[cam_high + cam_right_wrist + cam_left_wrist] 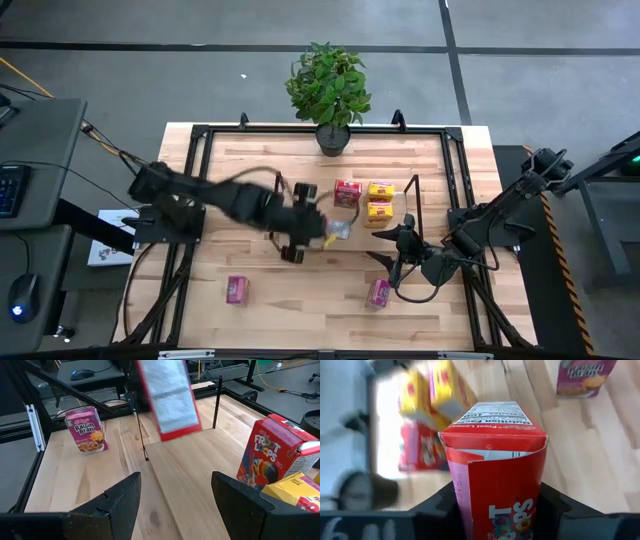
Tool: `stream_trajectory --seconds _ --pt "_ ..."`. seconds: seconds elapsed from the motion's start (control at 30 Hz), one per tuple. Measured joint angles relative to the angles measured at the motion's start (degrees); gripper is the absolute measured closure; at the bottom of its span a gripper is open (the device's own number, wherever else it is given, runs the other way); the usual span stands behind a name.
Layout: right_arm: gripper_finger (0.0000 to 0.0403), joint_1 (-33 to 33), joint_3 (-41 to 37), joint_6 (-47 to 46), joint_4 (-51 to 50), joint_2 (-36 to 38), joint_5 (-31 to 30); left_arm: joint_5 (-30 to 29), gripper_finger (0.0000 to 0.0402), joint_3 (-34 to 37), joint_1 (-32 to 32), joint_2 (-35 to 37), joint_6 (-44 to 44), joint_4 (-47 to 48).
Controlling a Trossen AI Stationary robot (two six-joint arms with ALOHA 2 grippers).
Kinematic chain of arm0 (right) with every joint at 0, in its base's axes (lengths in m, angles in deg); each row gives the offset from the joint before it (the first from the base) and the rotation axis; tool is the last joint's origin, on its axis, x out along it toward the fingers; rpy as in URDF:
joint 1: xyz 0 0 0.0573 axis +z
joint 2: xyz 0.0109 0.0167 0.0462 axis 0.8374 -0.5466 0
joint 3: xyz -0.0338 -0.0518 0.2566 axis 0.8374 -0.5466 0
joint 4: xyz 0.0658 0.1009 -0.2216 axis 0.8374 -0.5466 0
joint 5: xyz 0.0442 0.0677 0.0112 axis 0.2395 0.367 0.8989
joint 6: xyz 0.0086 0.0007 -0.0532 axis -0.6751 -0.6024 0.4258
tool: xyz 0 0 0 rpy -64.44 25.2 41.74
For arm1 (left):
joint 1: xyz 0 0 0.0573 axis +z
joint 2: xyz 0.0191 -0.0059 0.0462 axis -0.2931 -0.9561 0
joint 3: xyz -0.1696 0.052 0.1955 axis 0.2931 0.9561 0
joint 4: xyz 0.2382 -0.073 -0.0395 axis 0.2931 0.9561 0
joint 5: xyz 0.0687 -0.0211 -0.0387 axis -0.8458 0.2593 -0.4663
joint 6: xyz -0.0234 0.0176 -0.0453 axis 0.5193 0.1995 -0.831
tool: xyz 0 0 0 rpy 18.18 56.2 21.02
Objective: Stack cereal on shelf
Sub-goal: Put the red cereal box on the shelf aligned with the other red cereal box
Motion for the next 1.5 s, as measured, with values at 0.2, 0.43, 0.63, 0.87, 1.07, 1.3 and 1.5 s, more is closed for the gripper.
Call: stream_trajectory --seconds 0.2,0.43,0.63,0.87,1.07,1.3,1.5 --pt "0.0167 0.0 0.0 0.1 0.1 0.0 0.0 6.8 0.025 0.1 7.3 -2.9 0.6 0.2" --pt "0.0167 0.0 0.0 0.0 0.6 0.0 0.0 7.1 0.025 0.1 11.4 -8.1 2.6 0.2" --pt "0.0167 0.0 0.0 0.5 0.9 0.0 0.0 7.5 0.025 0.1 12.4 -12.5 3.1 -0.3" --pt "0.0167 0.0 0.0 0.6 1.2 0.0 0.0 5.4 0.025 0.0 13.9 -15.2 2.7 -3.1" --pt "0.0167 0.0 0.0 0.7 1.4 0.0 0.0 5.3 0.025 0.0 14.7 -15.1 1.2 -4.6" --pt "0.0167 0.0 0.0 1.1 1.5 0.0 0.0 6.2 0.0249 0.0 14.6 -15.1 3.0 -6.0" --pt "0.0167 0.0 0.0 1.1 1.5 0.0 0.0 7.7 0.023 0.0 14.5 -15.1 4.1 -7.9"
